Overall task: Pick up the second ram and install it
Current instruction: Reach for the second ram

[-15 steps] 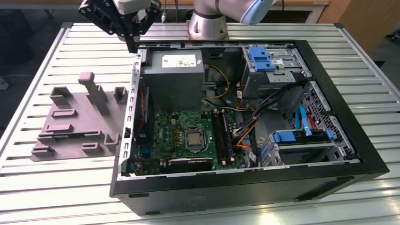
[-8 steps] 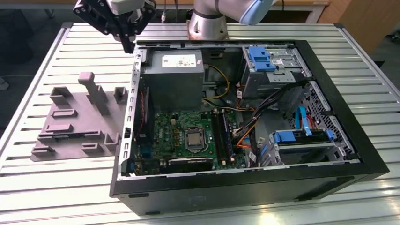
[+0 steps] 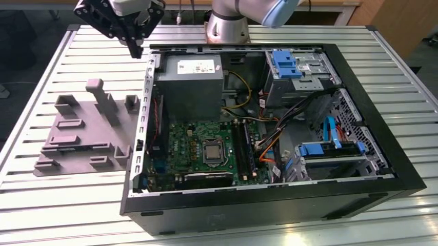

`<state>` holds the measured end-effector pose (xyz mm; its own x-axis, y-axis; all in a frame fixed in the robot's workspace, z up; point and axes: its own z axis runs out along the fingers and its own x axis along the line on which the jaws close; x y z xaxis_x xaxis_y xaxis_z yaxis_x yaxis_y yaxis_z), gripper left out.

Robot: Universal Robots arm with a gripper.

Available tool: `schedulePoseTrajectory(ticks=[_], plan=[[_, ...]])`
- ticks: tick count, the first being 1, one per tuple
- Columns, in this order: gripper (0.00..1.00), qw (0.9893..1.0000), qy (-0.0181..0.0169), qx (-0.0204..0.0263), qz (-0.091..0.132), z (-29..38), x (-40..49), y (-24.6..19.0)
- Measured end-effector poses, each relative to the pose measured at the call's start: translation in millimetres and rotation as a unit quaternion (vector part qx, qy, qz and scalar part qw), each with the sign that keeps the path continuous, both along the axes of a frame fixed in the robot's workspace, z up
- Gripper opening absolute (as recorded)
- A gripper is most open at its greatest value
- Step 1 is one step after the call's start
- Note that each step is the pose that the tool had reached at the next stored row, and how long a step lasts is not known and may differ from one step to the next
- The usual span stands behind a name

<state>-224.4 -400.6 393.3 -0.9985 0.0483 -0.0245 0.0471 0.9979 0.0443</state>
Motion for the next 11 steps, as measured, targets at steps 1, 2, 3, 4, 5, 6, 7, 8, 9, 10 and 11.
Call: schedulePoseTrajectory(ticks=[1, 2, 3, 4, 5, 6, 7, 8, 9, 10, 11], plan=[[0.11, 1.0000, 0.0000, 0.0000, 0.000, 0.0, -1.0, 0.0], [0.11, 1.0000, 0.0000, 0.0000, 0.000, 0.0, -2.0, 0.0], [0.11, 1.0000, 0.0000, 0.0000, 0.000, 0.0, -3.0, 0.0], [0.11, 1.0000, 0.0000, 0.0000, 0.000, 0.0, -4.1, 0.0], [0.11, 1.0000, 0.0000, 0.0000, 0.001, 0.0, -5.1, 0.0], [0.11, 1.0000, 0.0000, 0.0000, 0.001, 0.0, -6.1, -0.1], [0.11, 1.0000, 0.0000, 0.0000, 0.001, 0.0, -7.1, -0.1], [0.11, 1.0000, 0.0000, 0.0000, 0.001, 0.0, -8.1, -0.1], [0.11, 1.0000, 0.0000, 0.0000, 0.001, 0.0, -9.1, -0.1], [0.11, 1.0000, 0.0000, 0.0000, 0.001, 0.0, -10.2, -0.1], [0.11, 1.0000, 0.0000, 0.0000, 0.001, 0.0, -11.3, -0.1]])
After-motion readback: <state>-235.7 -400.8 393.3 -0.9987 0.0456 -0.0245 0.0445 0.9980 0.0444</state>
